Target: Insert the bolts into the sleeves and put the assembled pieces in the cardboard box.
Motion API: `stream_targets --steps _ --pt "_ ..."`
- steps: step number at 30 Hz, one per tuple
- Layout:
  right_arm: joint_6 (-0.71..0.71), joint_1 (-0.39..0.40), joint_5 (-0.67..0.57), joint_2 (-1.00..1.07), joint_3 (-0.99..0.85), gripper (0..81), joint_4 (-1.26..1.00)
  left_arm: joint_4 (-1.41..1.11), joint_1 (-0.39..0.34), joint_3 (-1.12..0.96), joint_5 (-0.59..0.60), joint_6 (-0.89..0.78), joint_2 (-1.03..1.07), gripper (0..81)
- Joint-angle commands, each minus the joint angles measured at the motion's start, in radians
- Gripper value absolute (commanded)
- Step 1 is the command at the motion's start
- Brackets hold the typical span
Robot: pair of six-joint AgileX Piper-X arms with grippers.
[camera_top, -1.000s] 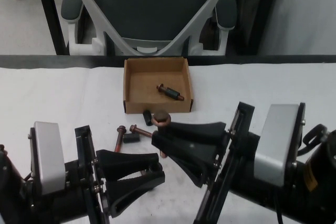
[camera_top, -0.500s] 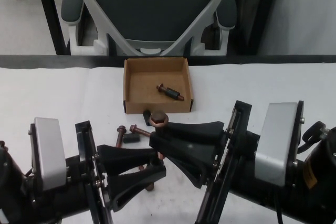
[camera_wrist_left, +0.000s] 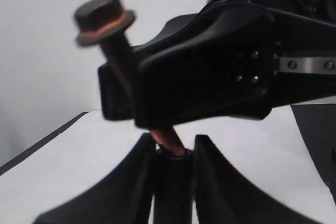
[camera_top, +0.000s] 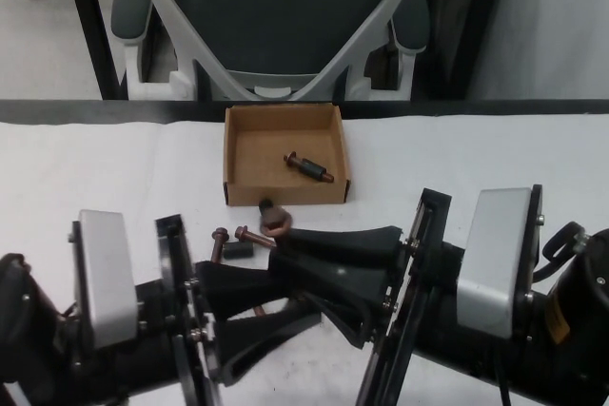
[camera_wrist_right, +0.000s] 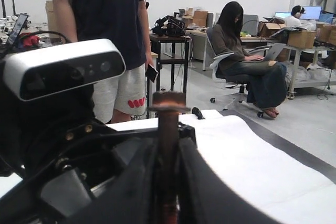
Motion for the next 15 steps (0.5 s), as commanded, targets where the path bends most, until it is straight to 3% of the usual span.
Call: stream_targets --steps 1,15 --pt "0.009 -0.005 0.005 -0.01 -0.011 0.2 -0.003 -0.057 -0.022 -0.016 0.036 0.068 -0.013 0.8" --pt "-0.023 -0.005 0.023 -0.01 -0.011 0.2 -0.003 0.004 0.01 -0.014 -0.036 0.083 -0.013 0.8"
